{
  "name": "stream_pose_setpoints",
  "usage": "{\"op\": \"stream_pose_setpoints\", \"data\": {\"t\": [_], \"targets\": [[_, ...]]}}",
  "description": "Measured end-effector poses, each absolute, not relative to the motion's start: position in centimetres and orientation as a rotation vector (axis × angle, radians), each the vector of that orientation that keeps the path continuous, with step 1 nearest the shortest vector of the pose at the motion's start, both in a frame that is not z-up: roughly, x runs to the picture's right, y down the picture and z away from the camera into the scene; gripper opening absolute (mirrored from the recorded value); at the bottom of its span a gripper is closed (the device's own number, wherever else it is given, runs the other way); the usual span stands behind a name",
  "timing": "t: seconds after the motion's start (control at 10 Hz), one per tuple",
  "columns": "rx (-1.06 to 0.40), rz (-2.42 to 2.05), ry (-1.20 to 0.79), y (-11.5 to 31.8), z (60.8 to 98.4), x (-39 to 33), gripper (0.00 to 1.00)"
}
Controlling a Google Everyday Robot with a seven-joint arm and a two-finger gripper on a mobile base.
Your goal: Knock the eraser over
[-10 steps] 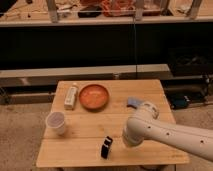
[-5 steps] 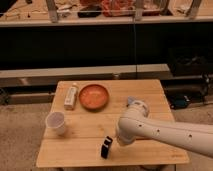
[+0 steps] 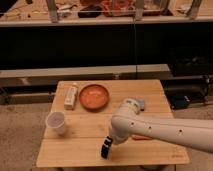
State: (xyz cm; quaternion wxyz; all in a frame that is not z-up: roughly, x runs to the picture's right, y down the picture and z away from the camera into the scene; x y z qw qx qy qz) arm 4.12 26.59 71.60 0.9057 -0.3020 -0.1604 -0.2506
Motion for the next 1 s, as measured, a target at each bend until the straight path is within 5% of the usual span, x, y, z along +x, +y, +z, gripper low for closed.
{"op": "stream_pose_setpoints", "data": {"t": [1.0], "targets": [[-0.624,-0.522,-0.398,27.0,71.5,-1.1,0.00]]}}
